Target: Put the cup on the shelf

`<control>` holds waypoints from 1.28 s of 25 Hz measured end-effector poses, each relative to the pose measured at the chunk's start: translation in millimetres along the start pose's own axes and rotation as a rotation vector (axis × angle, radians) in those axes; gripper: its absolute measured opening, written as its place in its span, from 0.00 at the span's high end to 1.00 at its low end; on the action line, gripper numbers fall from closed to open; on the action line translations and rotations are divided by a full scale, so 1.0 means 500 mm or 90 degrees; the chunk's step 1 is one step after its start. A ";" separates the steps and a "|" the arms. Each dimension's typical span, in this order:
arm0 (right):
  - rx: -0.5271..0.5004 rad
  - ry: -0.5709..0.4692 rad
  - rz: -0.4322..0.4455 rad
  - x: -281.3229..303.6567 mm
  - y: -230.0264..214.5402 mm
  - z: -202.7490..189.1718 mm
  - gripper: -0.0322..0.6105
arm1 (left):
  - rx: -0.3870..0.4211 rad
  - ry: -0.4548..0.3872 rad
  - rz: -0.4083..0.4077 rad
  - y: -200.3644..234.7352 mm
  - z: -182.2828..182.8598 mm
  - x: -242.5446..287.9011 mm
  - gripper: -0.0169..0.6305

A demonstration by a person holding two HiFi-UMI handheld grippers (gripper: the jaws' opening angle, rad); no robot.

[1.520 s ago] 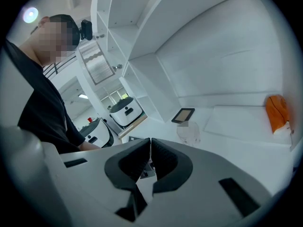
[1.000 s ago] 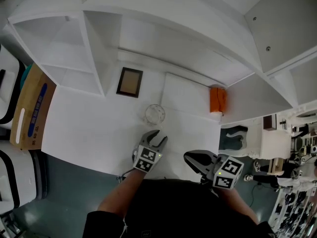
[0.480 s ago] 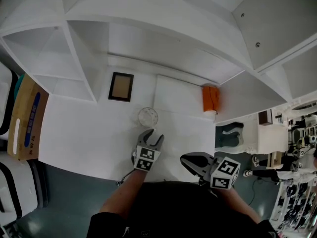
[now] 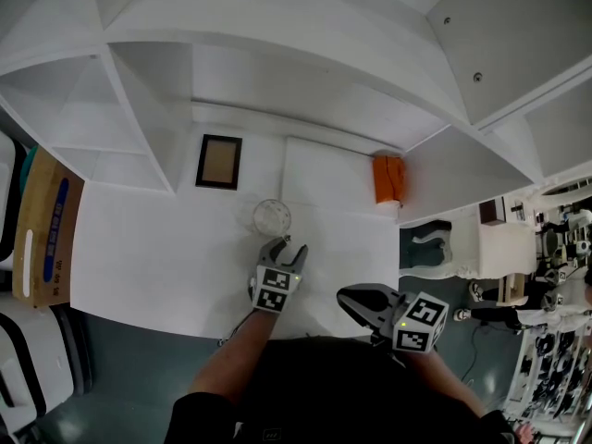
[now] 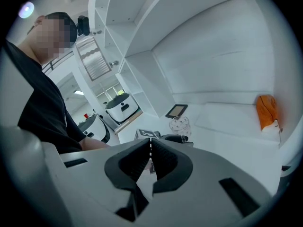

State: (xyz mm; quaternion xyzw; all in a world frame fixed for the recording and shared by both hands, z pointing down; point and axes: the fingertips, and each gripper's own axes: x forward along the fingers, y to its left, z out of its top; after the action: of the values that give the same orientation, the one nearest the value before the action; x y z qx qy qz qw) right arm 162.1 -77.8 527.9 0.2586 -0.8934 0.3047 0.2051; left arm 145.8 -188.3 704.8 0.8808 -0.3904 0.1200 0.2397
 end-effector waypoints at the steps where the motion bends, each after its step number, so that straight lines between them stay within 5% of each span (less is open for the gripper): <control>1: 0.001 0.000 -0.001 0.001 -0.001 -0.001 0.92 | -0.001 0.001 0.000 0.001 0.002 0.004 0.69; 7: 0.002 -0.008 0.007 0.015 0.006 0.004 0.92 | -0.049 -0.005 -0.002 0.020 0.011 0.008 0.91; 13: 0.001 -0.026 0.022 0.033 0.010 0.020 0.92 | -0.019 0.013 -0.043 0.008 0.010 -0.020 0.91; 32: 0.014 -0.072 0.026 0.059 0.013 0.052 0.92 | 0.038 -0.025 -0.060 0.022 0.083 -0.090 0.91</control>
State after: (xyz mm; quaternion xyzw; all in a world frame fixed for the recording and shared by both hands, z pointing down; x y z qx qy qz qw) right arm 129.9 -100.1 521.6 0.2595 -0.9051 0.3036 0.1456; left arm 108.8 -187.8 655.1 0.9070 -0.3496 0.1028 0.2112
